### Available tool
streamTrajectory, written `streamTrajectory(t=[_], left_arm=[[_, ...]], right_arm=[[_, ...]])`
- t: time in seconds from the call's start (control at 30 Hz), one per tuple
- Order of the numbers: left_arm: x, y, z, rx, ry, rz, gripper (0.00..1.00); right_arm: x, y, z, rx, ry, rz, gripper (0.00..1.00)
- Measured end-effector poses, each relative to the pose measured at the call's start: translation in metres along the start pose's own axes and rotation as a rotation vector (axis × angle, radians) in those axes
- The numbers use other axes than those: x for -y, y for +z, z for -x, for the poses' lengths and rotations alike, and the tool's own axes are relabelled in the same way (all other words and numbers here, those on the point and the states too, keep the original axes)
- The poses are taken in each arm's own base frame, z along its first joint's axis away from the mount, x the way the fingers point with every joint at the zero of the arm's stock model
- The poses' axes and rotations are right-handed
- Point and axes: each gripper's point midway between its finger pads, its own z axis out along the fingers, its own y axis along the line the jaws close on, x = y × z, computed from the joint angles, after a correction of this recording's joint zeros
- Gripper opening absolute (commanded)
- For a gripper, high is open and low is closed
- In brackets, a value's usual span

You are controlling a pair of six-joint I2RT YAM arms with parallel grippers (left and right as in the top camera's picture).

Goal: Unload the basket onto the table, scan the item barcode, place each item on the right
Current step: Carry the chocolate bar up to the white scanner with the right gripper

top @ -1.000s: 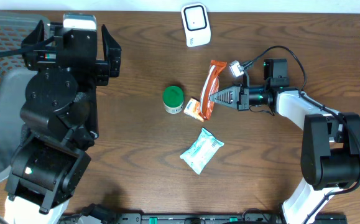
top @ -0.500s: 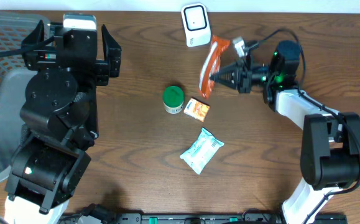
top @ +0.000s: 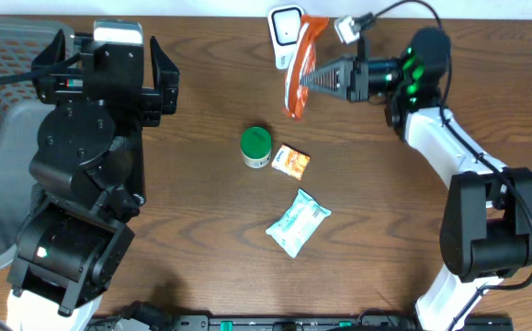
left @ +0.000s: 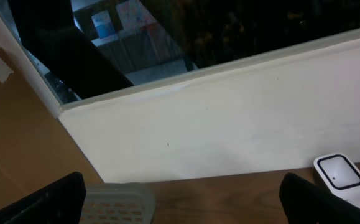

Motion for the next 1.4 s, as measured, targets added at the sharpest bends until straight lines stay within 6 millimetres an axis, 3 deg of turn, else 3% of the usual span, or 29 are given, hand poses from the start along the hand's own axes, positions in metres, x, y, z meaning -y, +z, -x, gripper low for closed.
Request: streamTrajectory(t=[0.1,0.17,0.33,0.43,0.57,0.73,0.87,1.03,1.2,1.4], left_arm=[[0.000,0.000,0.000,0.000,0.000,0.000,1.00],[0.000,0.000,0.000,0.000,0.000,0.000,1.00],[0.000,0.000,0.000,0.000,0.000,0.000,1.00],[0.000,0.000,0.000,0.000,0.000,0.000,1.00],[0.000,0.000,0.000,0.000,0.000,0.000,1.00],[0.000,0.000,0.000,0.000,0.000,0.000,1.00],[0.000,0.000,0.000,0.000,0.000,0.000,1.00],[0.000,0.000,0.000,0.000,0.000,0.000,1.00],[0.000,0.000,0.000,0.000,0.000,0.000,1.00],[0.000,0.000,0.000,0.000,0.000,0.000,1.00]], right_arm=[[0.007,-0.002,0.020,0.070,0.067,-0.054,0.01],[0.024,-0.006,0.032,0.146,0.133,-0.132,0.01],[0.067,-0.015,0.041,0.264,0.179,-0.340,0.02],[0.089,-0.015,0.033,0.256,0.164,-0.476,0.01],[0.108,-0.007,0.009,0.140,0.110,-0.652,0.01],[0.118,-0.002,-0.002,-0.040,-0.134,-0.870,0.01],[0.117,0.000,0.012,-0.141,-0.399,-0.979,0.01],[0.130,-0.011,0.032,-0.225,-0.660,-1.133,0.01],[0.172,-0.021,0.042,-0.325,-0.778,-1.240,0.01],[0.224,-0.017,0.055,-0.404,-0.884,-1.279,0.01]])
